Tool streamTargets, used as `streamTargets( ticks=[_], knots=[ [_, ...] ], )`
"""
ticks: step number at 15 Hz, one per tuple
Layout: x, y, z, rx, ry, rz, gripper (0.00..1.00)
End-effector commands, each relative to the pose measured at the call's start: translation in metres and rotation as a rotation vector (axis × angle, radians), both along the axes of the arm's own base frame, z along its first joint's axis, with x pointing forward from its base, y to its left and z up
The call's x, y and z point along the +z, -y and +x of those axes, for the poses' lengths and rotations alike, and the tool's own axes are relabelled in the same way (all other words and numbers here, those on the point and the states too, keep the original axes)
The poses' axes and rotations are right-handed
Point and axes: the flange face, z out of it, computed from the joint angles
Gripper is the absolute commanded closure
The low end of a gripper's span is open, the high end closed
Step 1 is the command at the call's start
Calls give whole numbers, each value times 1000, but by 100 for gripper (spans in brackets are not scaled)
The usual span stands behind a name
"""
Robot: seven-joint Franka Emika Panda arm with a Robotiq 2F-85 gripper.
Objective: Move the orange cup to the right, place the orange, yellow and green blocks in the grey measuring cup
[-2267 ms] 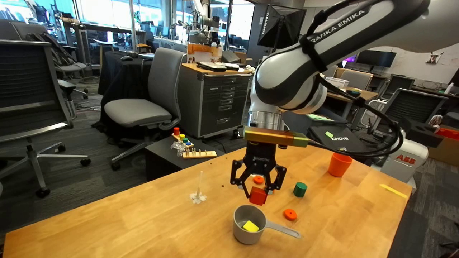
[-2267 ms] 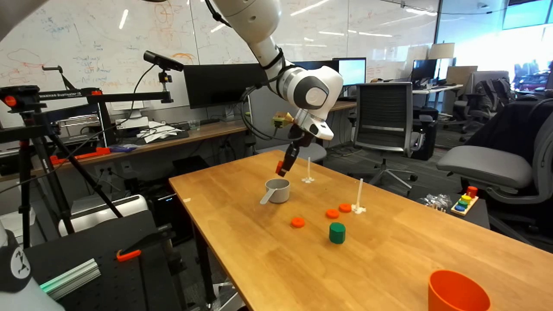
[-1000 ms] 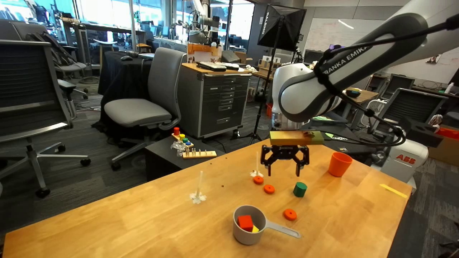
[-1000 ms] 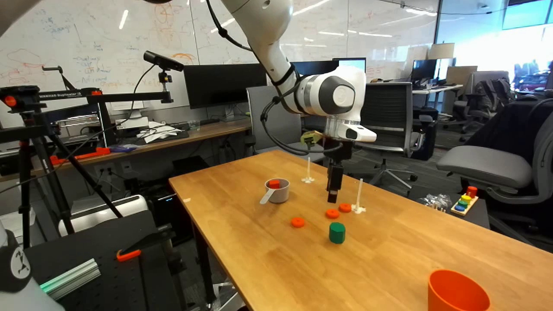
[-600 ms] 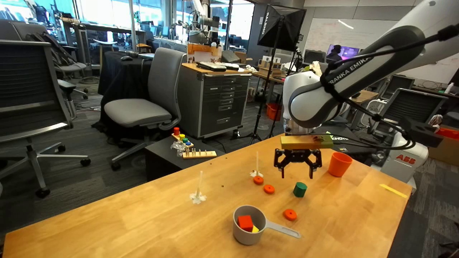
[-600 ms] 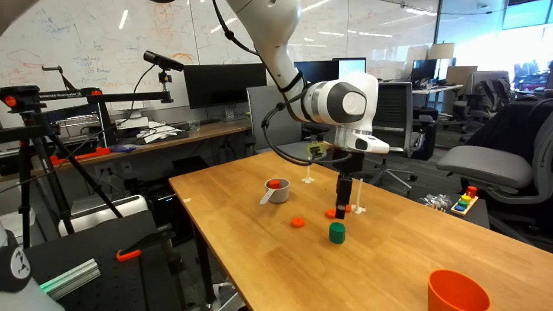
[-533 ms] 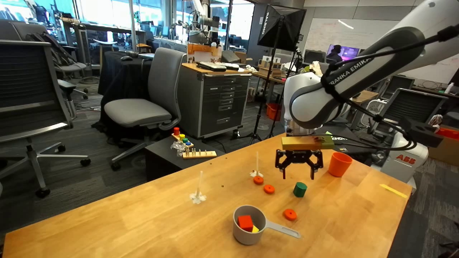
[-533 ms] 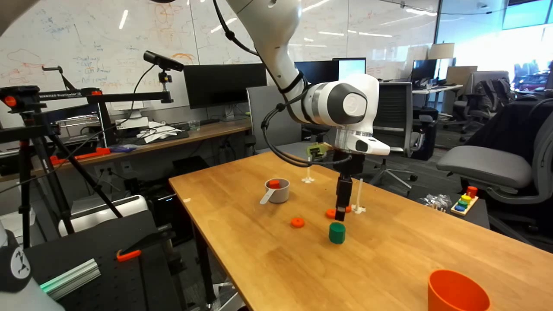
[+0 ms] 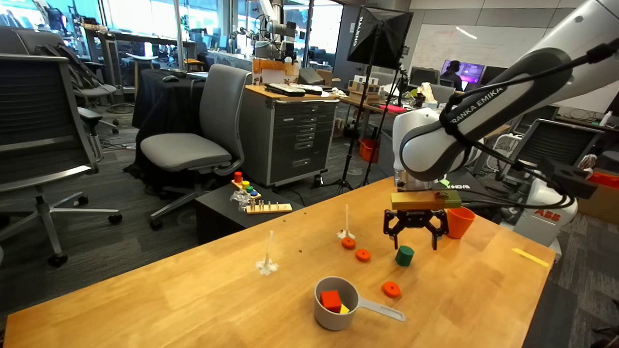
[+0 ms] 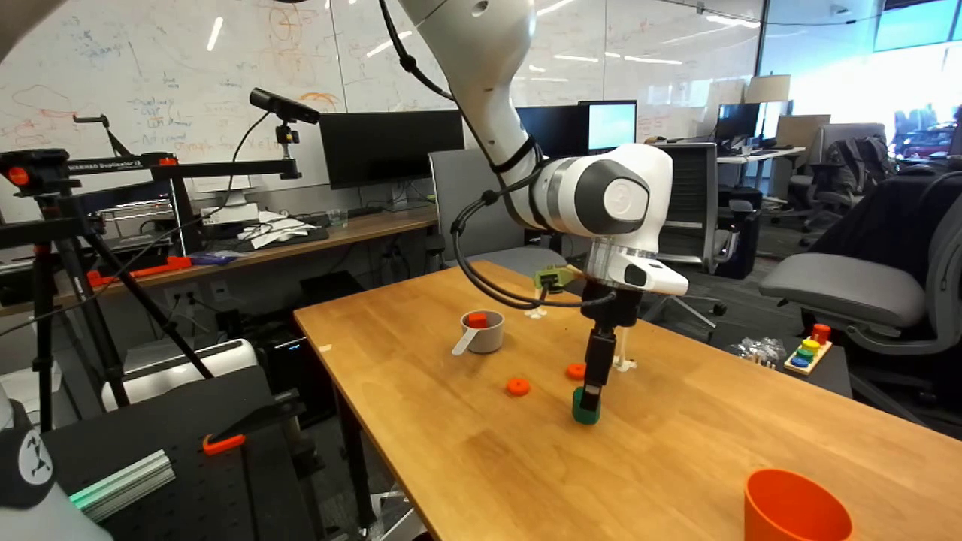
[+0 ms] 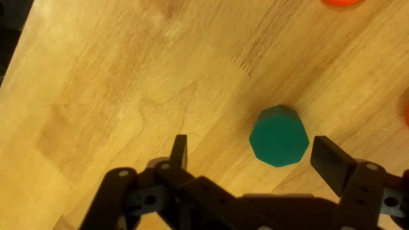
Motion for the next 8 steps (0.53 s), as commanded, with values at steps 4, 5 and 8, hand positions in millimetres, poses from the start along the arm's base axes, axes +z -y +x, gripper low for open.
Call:
streamTargets(
  ticks=[4, 5, 8],
  knots=[
    [-7, -1, -2, -9, 18, 16, 0],
    [-10, -3, -2, -4, 24, 14, 4],
    [-16, -8, 0, 6, 57, 16, 31]
  ],
)
